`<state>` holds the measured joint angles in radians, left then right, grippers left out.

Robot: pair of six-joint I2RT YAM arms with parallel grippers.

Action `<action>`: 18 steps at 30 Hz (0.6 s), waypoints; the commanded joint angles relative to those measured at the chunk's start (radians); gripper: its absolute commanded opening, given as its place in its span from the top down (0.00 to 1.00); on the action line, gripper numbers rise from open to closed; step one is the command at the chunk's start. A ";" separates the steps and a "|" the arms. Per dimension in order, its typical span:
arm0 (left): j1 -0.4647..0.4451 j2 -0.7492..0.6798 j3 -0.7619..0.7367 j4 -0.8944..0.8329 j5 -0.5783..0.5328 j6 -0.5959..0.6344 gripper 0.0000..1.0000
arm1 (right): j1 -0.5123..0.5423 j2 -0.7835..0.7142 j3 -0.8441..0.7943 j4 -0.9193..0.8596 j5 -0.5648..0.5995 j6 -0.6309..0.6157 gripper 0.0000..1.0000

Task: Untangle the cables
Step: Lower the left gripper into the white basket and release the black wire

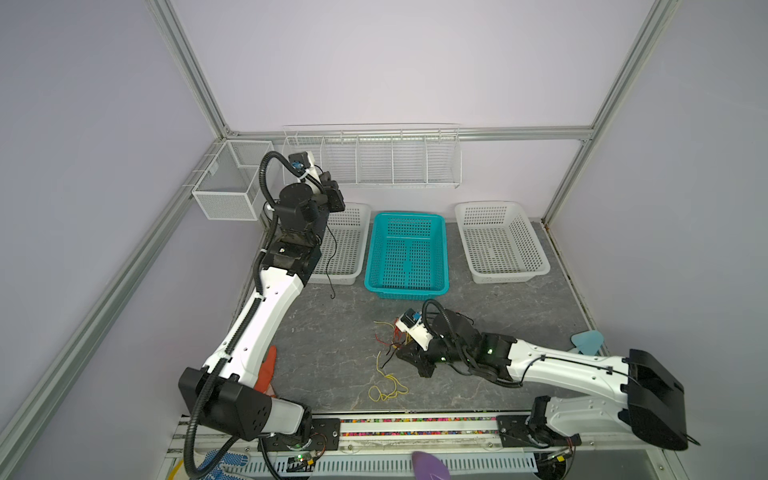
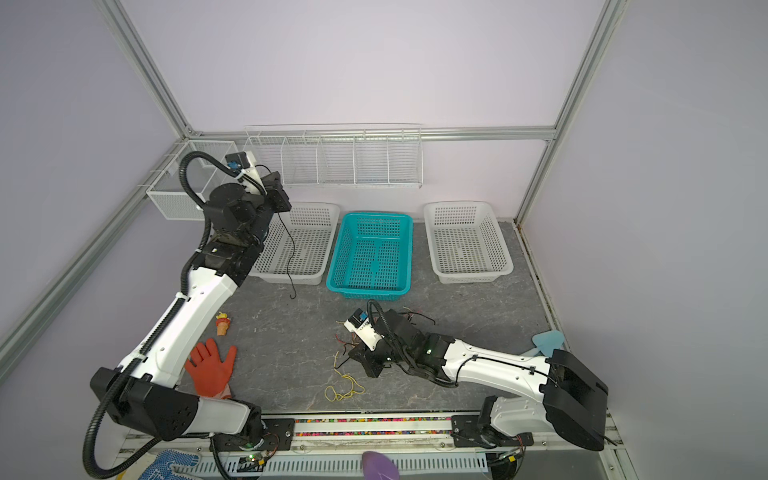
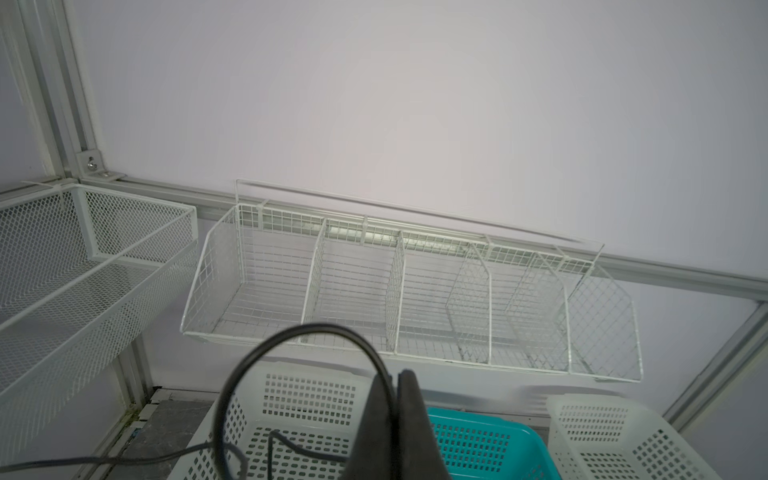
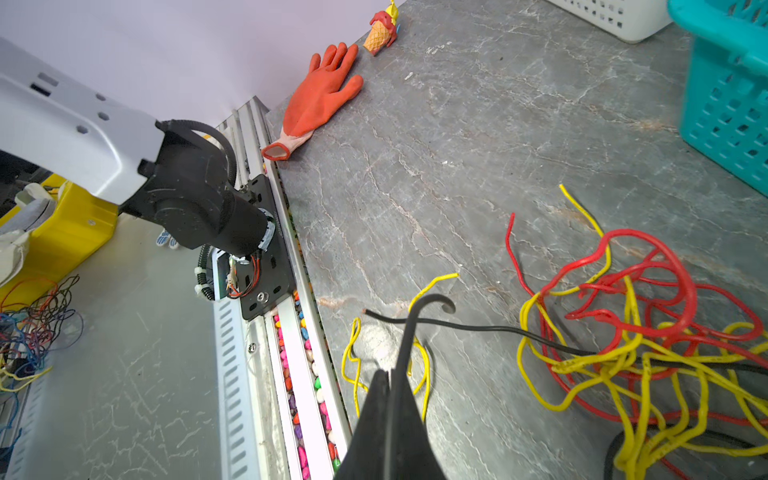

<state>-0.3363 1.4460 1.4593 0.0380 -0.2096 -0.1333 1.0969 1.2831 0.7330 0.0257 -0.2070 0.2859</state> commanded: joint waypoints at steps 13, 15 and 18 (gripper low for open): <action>0.028 0.019 0.098 0.150 0.001 0.009 1.00 | 0.033 -0.026 -0.009 -0.038 0.019 -0.054 0.93; 0.027 -0.003 0.132 0.118 0.029 -0.005 1.00 | 0.033 -0.014 -0.005 -0.035 0.016 -0.058 0.93; 0.027 -0.019 0.143 0.122 0.055 -0.012 1.00 | 0.034 0.008 0.005 -0.029 0.007 -0.062 0.93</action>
<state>-0.3130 1.4620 1.5654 0.1402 -0.1890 -0.1318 1.1229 1.2736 0.7330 0.0036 -0.1989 0.2497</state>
